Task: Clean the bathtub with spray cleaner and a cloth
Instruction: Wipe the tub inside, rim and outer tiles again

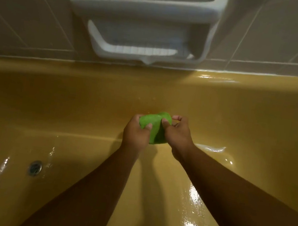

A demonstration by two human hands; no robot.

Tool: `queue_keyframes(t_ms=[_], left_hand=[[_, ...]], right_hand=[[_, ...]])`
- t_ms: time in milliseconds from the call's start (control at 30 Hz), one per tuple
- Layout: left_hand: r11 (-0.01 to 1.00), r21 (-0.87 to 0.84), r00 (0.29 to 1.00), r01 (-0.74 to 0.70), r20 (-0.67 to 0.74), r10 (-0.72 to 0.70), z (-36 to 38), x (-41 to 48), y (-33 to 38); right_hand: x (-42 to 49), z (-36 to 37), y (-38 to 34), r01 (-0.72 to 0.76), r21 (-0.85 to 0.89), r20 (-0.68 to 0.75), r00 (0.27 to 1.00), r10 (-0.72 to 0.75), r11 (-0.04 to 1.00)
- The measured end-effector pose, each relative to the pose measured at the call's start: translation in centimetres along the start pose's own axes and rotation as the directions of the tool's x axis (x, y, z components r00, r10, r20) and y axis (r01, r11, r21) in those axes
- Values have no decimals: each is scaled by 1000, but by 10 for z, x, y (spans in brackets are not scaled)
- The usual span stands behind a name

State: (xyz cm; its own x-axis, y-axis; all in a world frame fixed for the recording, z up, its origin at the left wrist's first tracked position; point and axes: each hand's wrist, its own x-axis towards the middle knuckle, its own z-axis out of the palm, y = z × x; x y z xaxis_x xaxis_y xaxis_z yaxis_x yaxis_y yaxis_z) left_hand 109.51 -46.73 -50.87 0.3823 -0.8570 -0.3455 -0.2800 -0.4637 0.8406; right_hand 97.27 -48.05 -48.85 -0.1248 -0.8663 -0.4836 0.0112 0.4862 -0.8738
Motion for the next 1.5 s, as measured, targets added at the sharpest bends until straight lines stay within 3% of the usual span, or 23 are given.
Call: queue_keyframes(t_ms=[300, 467, 533, 567, 633, 700, 800, 867, 967, 1100, 1133, 1200, 1267, 1300, 1400, 1500], left_hand=[[997, -82, 991, -5, -131, -6, 15, 61, -7], [963, -49, 942, -264, -225, 247, 7, 63, 35], [936, -70, 919, -346, -224, 323, 4, 58, 52], [924, -77, 912, -373, -214, 350, 3, 55, 59], [914, -95, 904, -395, -215, 369, 1, 51, 69], [915, -120, 903, -384, -253, 346, -3, 52, 76], [922, -197, 925, -332, -257, 279, -10, 60, 83], [928, -202, 939, -313, -211, 271, -14, 67, 85], [910, -314, 961, -271, -138, 239, -20, 75, 87], [886, -415, 971, -207, 22, 237, -38, 77, 79], [895, -365, 958, -255, 26, 284, -45, 78, 77], [893, -45, 894, -447, -27, 447, -64, 84, 74], [741, 383, 787, -551, -59, 615, -86, 95, 64], [662, 514, 747, -546, -60, 662, -98, 101, 58], [494, 691, 656, -528, -37, 754, -130, 115, 35], [389, 762, 612, -517, 12, 791, -155, 134, 22]], right_hand=[[47, 31, 11, 74, 10, 39, 996, -74, 997], [39, 23, -19, 244, 209, -51, 970, -238, 947], [39, 23, -29, 357, 138, -128, 931, -341, 924], [38, 23, -31, 441, 2, -168, 885, -434, 898], [35, 22, -32, 596, -367, -137, 725, -675, 715], [35, 22, -29, 626, -664, 48, 581, -812, 409], [44, 19, -27, 545, -839, 282, 438, -853, 2], [53, 17, -30, 503, -846, 382, 342, -858, -177], [63, 22, -37, 483, -834, 445, 306, -842, -266], [79, 30, -35, 455, -840, 471, 341, -813, -296], [84, 31, -35, 458, -842, 467, 358, -808, -284], [89, 34, -37, 466, -850, 447, 387, -807, -247], [91, 40, -38, 453, -861, 428, 400, -810, -232], [92, 42, -37, 446, -865, 421, 397, -815, -230], [94, 51, -34, 429, -881, 380, 388, -839, -200], [95, 67, -34, 420, -880, 389, 373, -842, -221]])
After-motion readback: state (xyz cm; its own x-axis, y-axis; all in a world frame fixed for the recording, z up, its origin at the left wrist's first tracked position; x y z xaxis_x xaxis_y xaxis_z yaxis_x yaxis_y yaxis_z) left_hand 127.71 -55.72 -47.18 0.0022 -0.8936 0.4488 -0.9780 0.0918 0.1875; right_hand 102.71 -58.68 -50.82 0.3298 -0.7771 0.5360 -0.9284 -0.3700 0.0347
